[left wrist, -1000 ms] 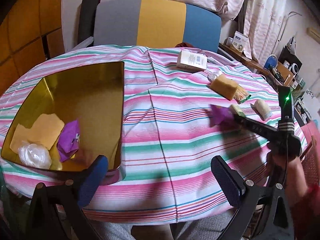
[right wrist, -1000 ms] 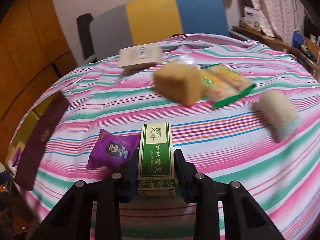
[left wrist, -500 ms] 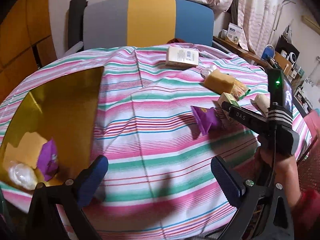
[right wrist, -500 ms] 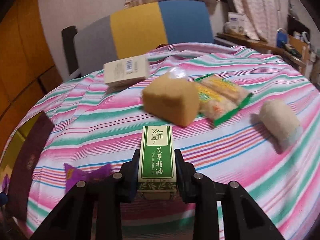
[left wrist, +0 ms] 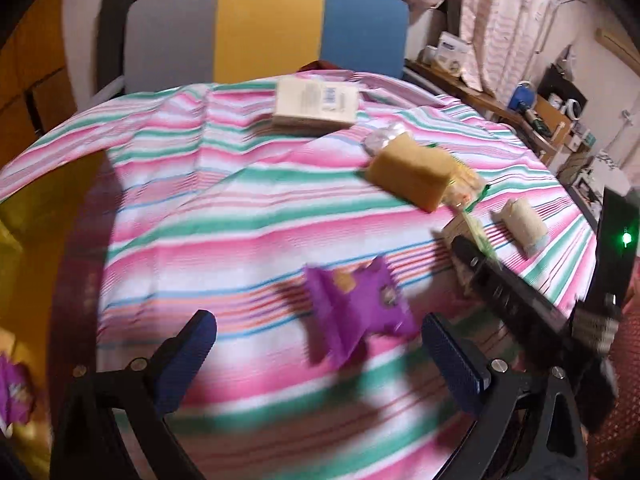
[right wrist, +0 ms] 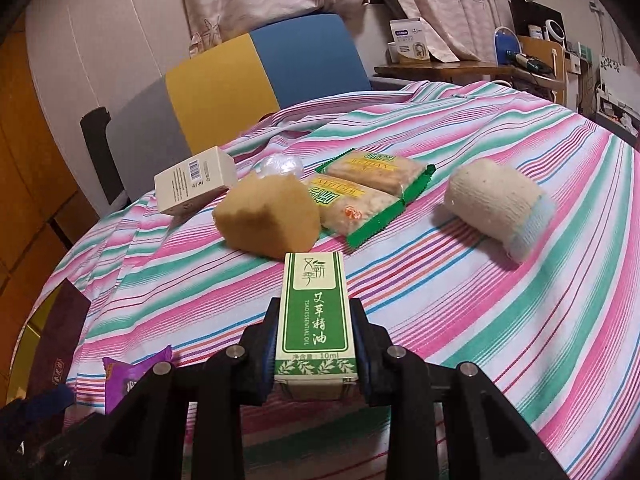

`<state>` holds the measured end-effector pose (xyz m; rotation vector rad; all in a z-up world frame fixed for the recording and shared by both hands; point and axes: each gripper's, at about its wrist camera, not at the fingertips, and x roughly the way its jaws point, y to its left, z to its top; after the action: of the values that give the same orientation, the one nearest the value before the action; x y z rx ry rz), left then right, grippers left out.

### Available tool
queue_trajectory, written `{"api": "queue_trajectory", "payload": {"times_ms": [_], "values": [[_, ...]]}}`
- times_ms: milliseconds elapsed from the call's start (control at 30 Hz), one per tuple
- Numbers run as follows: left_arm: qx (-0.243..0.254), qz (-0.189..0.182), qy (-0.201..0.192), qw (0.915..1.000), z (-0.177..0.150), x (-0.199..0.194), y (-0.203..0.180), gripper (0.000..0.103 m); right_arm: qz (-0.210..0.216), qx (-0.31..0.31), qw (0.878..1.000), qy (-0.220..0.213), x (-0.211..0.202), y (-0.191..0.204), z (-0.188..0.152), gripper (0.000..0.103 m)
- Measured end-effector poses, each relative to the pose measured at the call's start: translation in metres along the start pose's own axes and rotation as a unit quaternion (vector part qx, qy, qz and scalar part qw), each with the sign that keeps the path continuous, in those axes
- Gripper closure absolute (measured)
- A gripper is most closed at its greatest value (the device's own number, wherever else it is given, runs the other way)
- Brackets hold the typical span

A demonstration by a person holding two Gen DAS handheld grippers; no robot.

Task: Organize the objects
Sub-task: 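Grasp a purple packet with the left tool while the right tool holds the green tea box, then carry the purple packet into the gold tray and open the left tool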

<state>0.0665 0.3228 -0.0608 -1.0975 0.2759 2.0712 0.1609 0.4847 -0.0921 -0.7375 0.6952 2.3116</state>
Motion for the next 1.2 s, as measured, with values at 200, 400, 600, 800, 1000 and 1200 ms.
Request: {"api": "queue_trajectory", "payload": {"times_ms": [200, 400, 600, 800, 1000, 1200], "values": [[-0.013, 0.002, 0.005, 0.9999, 0.010, 0.026, 0.001, 0.004, 0.004, 0.012, 1.000, -0.003, 0.000, -0.003, -0.001, 0.072], [0.017, 0.005, -0.001, 0.9998, -0.001, 0.037, 0.002, 0.028, 0.003, 0.011, 1.000, -0.004, 0.000, -0.004, -0.002, 0.071], [0.016, 0.000, -0.029, 0.9994, -0.011, 0.029, 0.009, 0.042, 0.000, 0.006, 1.000, -0.005, -0.001, -0.002, -0.003, 0.071], [0.014, -0.003, -0.040, 0.9991, -0.018, 0.019, 0.013, 0.062, 0.002, -0.031, 0.999, -0.010, -0.004, 0.010, -0.004, 0.071], [0.001, -0.001, -0.049, 0.9988, -0.024, 0.011, 0.023, 0.069, -0.005, -0.096, 0.995, -0.023, -0.008, 0.035, -0.009, 0.071], [-0.022, -0.009, -0.059, 0.9980, -0.031, -0.002, 0.038, 0.071, -0.003, -0.125, 0.992, -0.025, -0.010, 0.046, -0.011, 0.071]]}}
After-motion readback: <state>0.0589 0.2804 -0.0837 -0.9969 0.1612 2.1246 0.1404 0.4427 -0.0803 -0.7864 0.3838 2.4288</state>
